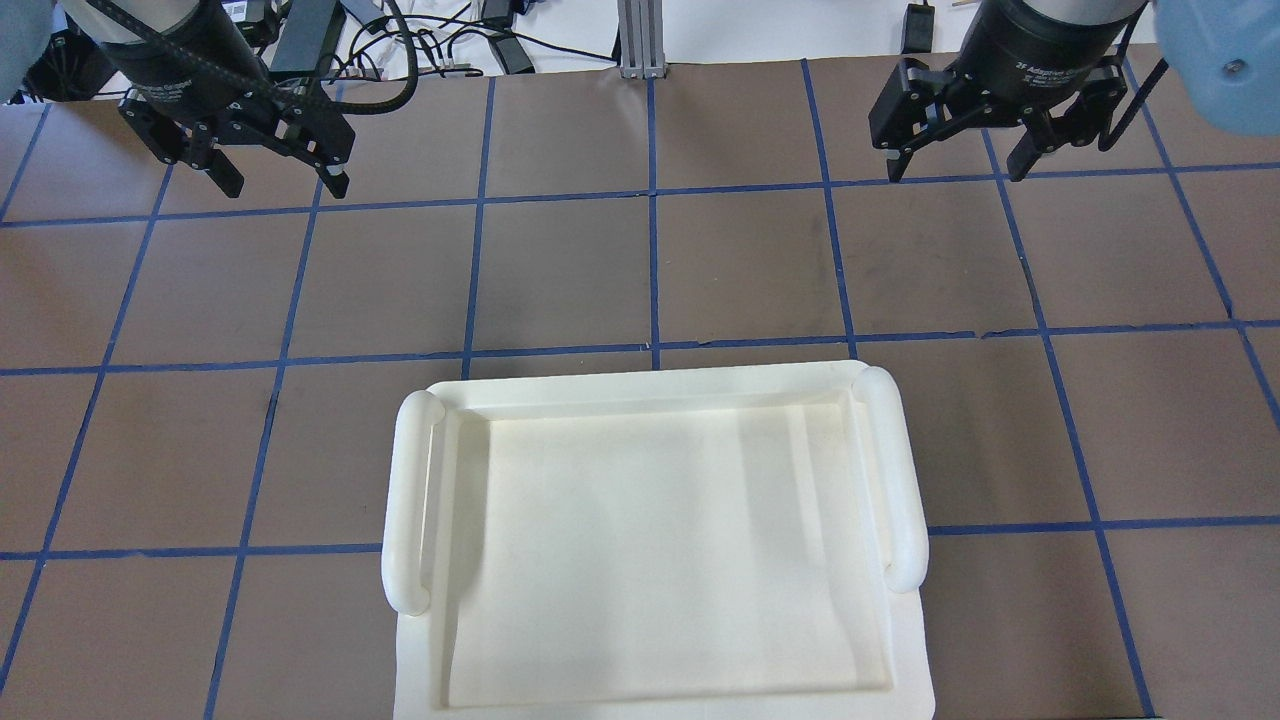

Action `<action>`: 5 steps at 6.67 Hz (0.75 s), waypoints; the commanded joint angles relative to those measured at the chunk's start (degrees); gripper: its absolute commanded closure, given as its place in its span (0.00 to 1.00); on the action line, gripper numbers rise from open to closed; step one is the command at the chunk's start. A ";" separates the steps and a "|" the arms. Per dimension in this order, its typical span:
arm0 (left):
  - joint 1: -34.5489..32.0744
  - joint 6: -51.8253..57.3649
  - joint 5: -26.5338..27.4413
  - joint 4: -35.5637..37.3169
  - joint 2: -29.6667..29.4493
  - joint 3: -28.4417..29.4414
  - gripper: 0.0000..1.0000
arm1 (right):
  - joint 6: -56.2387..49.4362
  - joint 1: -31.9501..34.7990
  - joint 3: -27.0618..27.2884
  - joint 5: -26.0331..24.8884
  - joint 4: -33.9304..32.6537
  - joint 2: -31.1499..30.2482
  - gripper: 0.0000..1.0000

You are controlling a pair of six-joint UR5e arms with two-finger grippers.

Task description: Put scissors in drawer and close it

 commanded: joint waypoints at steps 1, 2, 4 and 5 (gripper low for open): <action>-0.07 -0.20 -0.01 -0.11 1.92 -0.48 0.00 | 0.00 0.00 0.00 0.00 -0.09 0.00 0.00; -0.07 -0.38 0.08 -0.02 1.92 -0.57 0.00 | 0.00 0.00 0.00 0.00 0.00 0.00 0.00; -0.16 -1.35 0.08 0.25 2.10 -1.19 0.00 | 0.00 0.00 0.00 0.00 0.00 0.00 0.00; -0.16 -1.35 0.08 0.24 2.27 -1.19 0.00 | 0.00 0.00 0.00 0.00 -0.09 0.00 0.00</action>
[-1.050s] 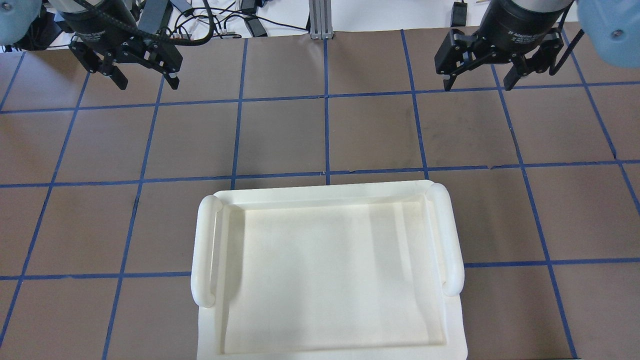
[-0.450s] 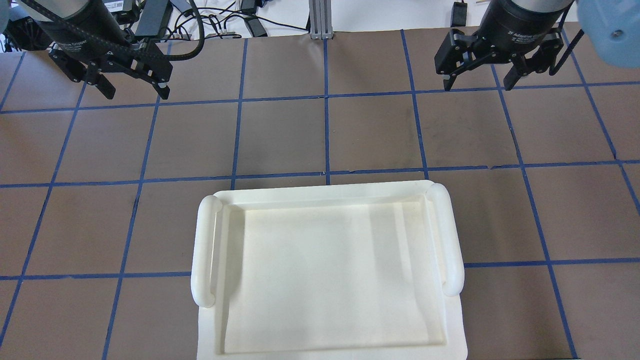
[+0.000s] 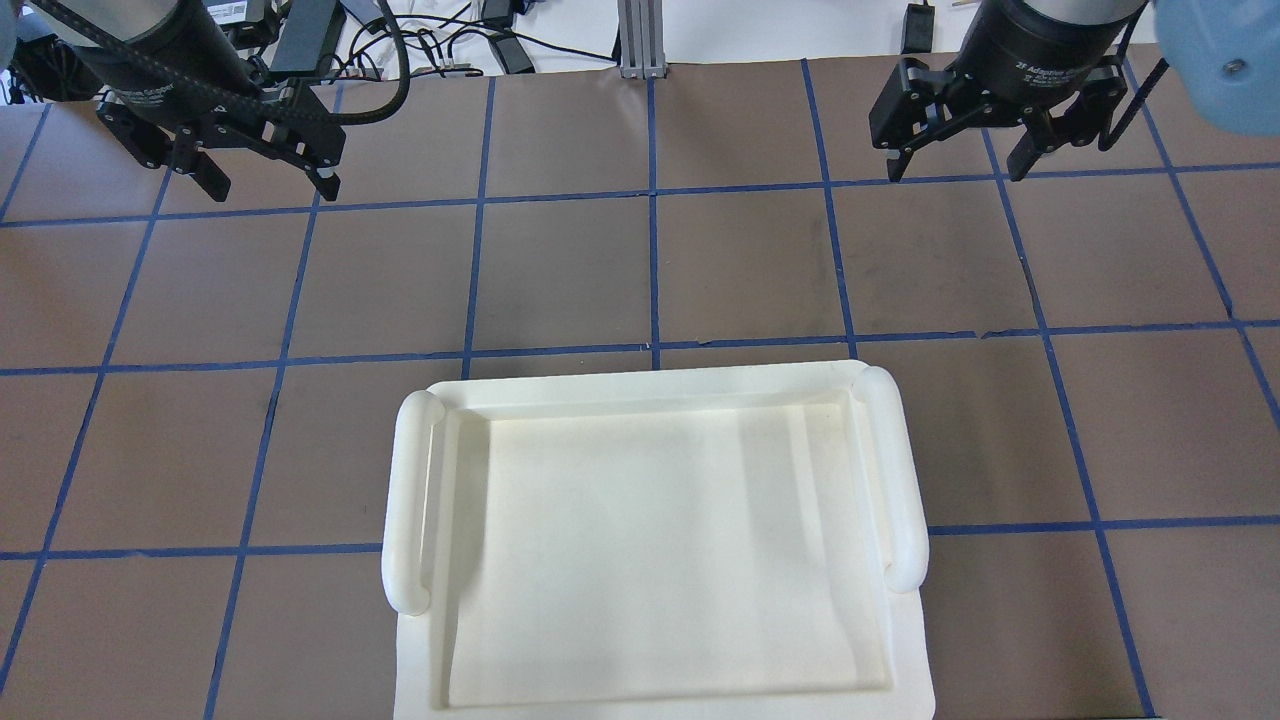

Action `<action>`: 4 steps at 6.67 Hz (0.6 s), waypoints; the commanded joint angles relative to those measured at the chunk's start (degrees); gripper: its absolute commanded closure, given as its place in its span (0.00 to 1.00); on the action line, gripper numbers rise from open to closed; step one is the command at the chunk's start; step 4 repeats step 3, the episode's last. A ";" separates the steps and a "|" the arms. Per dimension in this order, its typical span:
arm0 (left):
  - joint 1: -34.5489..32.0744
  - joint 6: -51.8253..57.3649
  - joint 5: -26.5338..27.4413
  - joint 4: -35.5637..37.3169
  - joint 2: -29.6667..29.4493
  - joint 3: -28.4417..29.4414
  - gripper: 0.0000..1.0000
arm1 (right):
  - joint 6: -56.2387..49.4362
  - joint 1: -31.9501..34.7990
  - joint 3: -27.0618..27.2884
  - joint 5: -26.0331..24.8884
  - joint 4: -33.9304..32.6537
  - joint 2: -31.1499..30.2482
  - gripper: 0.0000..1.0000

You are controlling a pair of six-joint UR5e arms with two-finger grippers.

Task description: Put scissors in drawer and close it

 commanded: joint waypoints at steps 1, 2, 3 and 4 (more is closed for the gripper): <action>-0.03 -0.11 0.02 0.01 0.30 -0.09 0.00 | -0.09 0.00 0.00 0.00 -0.07 0.00 0.00; -0.03 -0.11 0.02 -0.16 0.30 -0.09 0.00 | 0.00 0.00 0.00 0.00 -0.07 0.00 0.00; -0.03 -0.20 0.02 -0.34 0.38 -0.09 0.00 | -0.09 0.00 0.00 0.00 -0.07 0.00 0.00; -0.03 -0.20 0.02 -0.34 0.38 -0.09 0.00 | -0.09 0.00 0.00 0.00 -0.07 0.00 0.00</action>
